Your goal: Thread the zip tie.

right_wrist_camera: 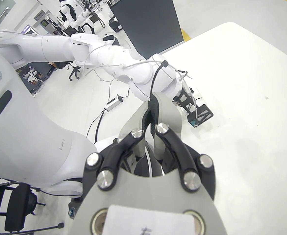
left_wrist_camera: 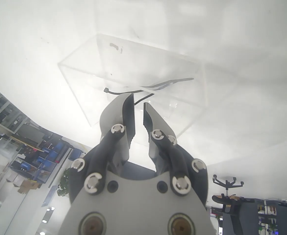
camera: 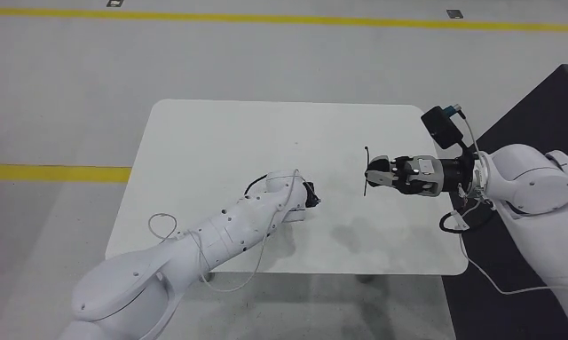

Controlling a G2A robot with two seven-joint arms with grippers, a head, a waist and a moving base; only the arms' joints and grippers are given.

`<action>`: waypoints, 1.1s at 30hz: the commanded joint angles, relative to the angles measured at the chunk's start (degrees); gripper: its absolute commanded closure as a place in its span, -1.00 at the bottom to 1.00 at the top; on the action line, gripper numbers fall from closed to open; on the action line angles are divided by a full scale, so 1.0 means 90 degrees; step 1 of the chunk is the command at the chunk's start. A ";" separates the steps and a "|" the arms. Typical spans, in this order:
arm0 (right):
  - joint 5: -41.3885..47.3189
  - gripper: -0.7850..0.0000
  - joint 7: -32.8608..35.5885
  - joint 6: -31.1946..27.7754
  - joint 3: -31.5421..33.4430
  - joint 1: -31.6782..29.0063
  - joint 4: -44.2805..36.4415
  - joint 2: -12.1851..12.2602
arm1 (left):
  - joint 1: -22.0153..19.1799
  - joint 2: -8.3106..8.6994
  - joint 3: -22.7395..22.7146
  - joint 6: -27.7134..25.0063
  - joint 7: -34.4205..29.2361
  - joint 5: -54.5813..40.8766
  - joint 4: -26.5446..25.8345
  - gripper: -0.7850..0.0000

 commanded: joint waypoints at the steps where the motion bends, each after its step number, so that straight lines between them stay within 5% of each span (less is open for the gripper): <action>1: 0.0000 1.00 0.0000 0.0000 0.0000 0.0000 0.0000 0.0000 | -0.0017 -0.0059 0.0043 0.0001 0.0006 0.0034 0.0083 0.78; 16: 0.0000 1.00 0.0000 0.0000 0.0000 0.0000 0.0000 0.0000 | -0.0089 -0.0415 0.0239 -0.0133 0.0139 0.0103 0.0861 0.71; 21: 0.0000 1.00 0.0000 0.0000 0.0000 0.0000 0.0000 0.0000 | -0.0129 -0.0528 0.0239 -0.0211 0.0217 0.0067 0.1114 1.00; 33: 0.0000 1.00 0.0000 0.0000 0.0000 0.0000 0.0000 0.0000 | -0.0332 -0.0623 0.0209 -0.0166 0.0173 -0.0174 0.1074 1.00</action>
